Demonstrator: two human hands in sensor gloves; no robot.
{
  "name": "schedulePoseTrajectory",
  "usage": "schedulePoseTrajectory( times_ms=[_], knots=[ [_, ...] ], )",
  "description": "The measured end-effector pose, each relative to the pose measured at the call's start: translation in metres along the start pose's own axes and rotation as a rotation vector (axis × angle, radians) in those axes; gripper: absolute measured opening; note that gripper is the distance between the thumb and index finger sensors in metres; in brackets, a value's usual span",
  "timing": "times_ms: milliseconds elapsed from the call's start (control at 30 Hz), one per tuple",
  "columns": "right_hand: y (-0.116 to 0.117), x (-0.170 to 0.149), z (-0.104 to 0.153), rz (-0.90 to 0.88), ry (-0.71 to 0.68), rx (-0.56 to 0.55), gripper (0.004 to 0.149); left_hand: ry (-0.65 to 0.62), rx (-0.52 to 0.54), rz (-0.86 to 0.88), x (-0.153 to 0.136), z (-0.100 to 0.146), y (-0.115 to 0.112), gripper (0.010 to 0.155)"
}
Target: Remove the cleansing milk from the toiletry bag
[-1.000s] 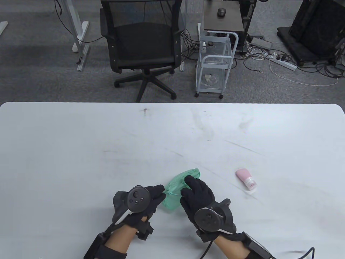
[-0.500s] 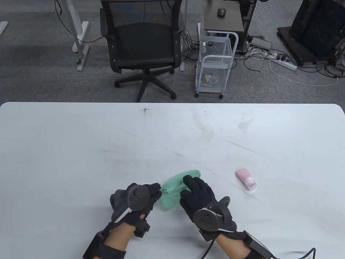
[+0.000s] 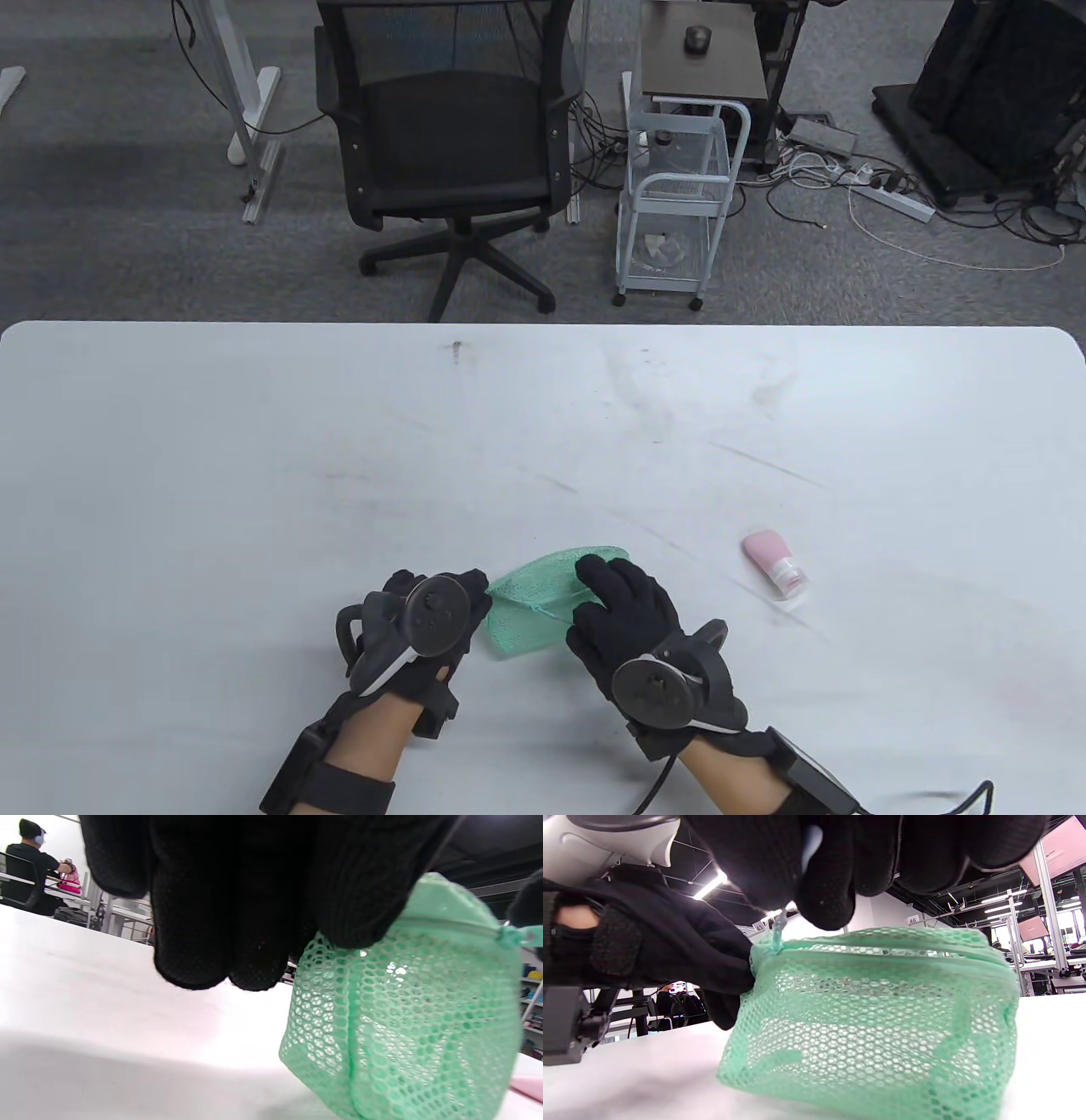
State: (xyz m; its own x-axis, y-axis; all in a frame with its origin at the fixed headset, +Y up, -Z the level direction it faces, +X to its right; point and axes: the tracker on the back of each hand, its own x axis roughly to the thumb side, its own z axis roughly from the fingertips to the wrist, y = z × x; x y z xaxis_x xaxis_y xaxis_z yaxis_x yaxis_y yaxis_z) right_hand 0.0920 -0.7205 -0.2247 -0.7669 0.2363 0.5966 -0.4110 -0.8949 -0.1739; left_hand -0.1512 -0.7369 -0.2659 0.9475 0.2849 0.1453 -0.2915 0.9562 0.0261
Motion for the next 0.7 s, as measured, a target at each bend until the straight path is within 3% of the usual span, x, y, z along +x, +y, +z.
schedulePoseTrajectory(
  times_ms=[267,500,700],
  knots=[
    [0.003,-0.001,0.001,-0.002,-0.01,0.006,0.036,0.008,-0.033,0.014,-0.005,-0.001,-0.001,0.043],
    [0.004,-0.001,0.001,-0.016,-0.018,0.005,0.036,-0.003,-0.109,0.028,-0.004,-0.001,-0.003,0.06],
    [0.006,0.001,0.001,-0.016,-0.031,0.01,0.037,-0.109,-0.179,0.003,0.012,0.004,-0.002,0.074]
  ],
)
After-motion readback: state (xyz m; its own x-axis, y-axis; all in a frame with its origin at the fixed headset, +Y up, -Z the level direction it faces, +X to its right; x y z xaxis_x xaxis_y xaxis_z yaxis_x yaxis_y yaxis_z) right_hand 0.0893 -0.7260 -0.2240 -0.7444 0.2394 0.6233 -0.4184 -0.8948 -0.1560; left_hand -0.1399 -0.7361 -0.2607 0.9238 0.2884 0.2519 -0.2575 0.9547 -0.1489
